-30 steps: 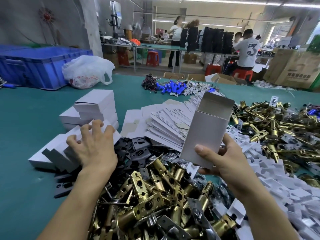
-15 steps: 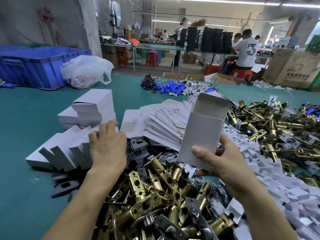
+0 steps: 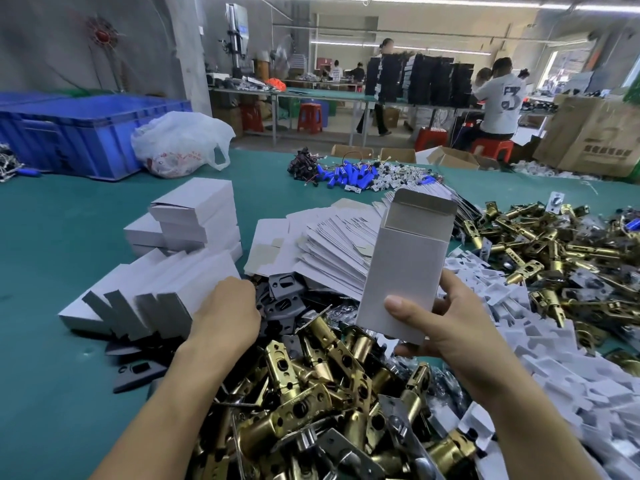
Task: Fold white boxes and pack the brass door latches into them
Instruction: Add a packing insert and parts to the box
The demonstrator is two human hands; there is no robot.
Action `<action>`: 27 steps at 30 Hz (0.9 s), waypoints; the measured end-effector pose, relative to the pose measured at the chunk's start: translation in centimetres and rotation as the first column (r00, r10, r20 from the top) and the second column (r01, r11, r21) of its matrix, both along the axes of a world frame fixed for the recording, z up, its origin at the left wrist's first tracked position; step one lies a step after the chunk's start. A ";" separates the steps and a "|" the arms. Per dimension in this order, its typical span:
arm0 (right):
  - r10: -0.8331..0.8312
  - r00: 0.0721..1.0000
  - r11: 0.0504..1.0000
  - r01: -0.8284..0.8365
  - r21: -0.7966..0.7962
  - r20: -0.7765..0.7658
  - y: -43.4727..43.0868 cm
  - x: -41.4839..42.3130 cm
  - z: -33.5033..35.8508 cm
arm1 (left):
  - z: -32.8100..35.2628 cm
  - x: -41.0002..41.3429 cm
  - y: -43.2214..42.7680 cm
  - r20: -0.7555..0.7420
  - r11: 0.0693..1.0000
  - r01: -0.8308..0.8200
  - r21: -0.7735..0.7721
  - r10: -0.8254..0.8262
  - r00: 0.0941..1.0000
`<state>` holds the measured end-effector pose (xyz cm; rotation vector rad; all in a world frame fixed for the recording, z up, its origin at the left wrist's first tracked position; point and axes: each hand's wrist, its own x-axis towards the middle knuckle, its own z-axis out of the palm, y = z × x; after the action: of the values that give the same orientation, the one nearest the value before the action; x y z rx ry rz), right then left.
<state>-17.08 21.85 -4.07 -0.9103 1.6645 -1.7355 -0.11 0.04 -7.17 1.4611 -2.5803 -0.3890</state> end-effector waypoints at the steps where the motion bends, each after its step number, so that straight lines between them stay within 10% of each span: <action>1: -0.002 1.000 1.000 0.002 -0.003 0.001 0.0 0.0 0.0 | -0.2 0.0 -0.1 -0.011 1.000 -0.002 0.006 0.002 1.000; 12: -0.012 1.000 1.000 0.012 0.016 -0.015 0.4 -0.7 0.0 | 1.5 0.6 0.1 -0.075 0.910 0.300 0.285 -0.290 0.954; 27: -0.012 1.000 0.999 0.013 0.041 -0.023 0.1 -0.8 -0.5 | 1.6 0.7 -0.5 0.001 0.938 0.312 0.148 -0.316 0.949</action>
<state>-17.88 21.94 -4.59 -0.9059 1.7177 -1.6986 0.54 -0.44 -5.56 1.0925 -2.8650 -0.6142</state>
